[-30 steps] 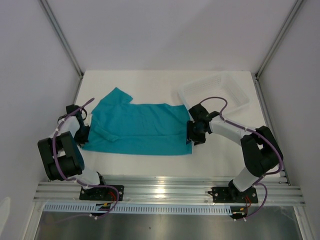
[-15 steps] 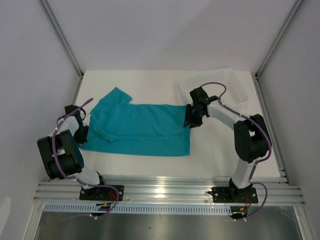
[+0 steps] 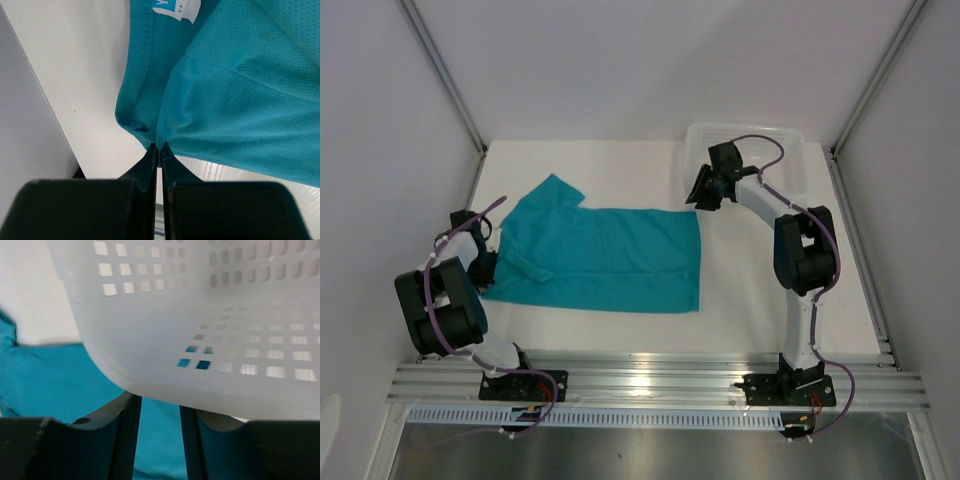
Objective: Roll the t-shirts
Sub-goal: Fold the tshirt
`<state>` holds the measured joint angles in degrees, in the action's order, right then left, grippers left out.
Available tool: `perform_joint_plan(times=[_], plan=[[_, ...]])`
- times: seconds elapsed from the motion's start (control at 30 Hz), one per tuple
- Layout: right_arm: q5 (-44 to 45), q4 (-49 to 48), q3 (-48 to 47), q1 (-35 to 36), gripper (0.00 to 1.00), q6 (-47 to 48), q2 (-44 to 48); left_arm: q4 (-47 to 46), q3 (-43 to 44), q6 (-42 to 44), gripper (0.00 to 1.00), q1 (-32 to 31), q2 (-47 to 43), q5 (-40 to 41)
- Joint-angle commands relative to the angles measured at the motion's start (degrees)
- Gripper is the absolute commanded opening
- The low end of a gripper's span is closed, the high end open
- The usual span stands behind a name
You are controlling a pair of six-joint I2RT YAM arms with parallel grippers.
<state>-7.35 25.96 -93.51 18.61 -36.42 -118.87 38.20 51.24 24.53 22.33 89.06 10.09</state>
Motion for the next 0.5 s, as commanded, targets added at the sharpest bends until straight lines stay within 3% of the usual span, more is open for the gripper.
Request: perform_joint_plan(times=[0.0, 0.2, 0.23, 0.27, 0.37, 0.47], plan=[[3.0, -0.4, -3.7, -1.6, 0.39, 0.6, -2.9, -0.7, 2.1, 0.3, 0.01, 0.7, 0.2, -1.2], [1.7, 1.0, 0.9, -0.1, 0.40, 7.6, 2.2, -0.6, 0.4, 0.3, 0.04, 0.8, -1.4, 0.4], [1.0, 0.8, 1.8, 0.4, 0.40, 8.4, 4.2, -0.4, 0.3, 0.3, 0.08, 0.8, -2.1, 1.0], [0.7, 1.1, 3.4, 1.0, 0.40, 8.9, 5.3, 0.1, 0.2, 0.1, 0.24, 0.9, -2.5, 1.2], [1.5, 3.0, 5.0, 4.4, 0.42, 11.6, 9.0, 1.4, 0.3, 0.1, 0.57, 1.0, -4.5, 1.6], [2.4, 4.4, 7.5, 8.3, 0.42, 13.1, 12.8, 2.3, 1.7, 0.2, 0.59, 1.0, -7.9, 1.0]])
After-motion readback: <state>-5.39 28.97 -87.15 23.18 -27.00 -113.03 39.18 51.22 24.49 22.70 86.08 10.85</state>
